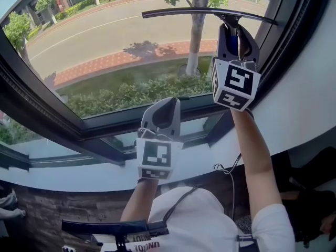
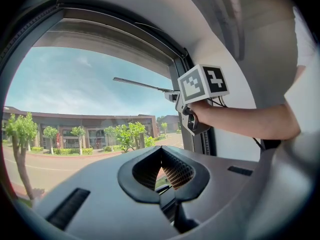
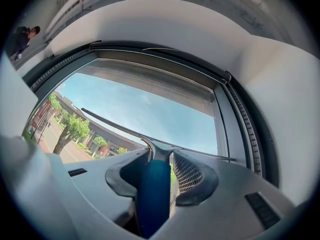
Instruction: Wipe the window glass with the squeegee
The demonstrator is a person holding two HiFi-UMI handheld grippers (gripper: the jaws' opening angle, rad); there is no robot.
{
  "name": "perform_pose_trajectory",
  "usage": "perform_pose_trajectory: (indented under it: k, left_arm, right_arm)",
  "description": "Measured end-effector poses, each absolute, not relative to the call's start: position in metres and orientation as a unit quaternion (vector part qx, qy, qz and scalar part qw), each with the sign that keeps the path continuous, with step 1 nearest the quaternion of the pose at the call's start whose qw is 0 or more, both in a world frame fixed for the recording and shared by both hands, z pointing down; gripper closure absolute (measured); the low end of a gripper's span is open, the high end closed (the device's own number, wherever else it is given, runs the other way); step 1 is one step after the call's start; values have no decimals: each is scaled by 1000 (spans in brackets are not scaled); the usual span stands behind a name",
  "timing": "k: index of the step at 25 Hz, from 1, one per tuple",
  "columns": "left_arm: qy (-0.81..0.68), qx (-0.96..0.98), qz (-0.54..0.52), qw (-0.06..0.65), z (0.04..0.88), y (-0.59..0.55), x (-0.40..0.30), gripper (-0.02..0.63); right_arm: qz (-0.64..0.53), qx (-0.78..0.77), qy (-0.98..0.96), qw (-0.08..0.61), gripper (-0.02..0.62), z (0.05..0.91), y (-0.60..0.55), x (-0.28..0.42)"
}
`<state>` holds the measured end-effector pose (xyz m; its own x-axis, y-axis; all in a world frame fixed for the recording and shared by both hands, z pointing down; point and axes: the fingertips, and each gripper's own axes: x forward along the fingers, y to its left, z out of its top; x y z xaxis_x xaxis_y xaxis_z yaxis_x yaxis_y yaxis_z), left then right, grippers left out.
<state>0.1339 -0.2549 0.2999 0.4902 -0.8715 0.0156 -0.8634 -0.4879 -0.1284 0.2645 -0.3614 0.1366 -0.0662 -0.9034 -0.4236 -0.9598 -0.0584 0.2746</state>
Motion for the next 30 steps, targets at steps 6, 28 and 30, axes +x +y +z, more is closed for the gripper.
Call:
perform_pose_trajectory:
  k: [6, 28, 30]
  left_arm:
    - [503, -862, -41, 42, 307, -255, 131, 603]
    - [518, -853, -47, 39, 308, -254, 126, 603]
    - [516, -854, -52, 41, 309, -254, 126, 603]
  right_arm:
    - [242, -684, 687, 39, 445, 165, -361, 264]
    - [180, -687, 703, -13, 445, 257, -359, 267]
    - [181, -686, 704, -16, 445, 261, -359, 266]
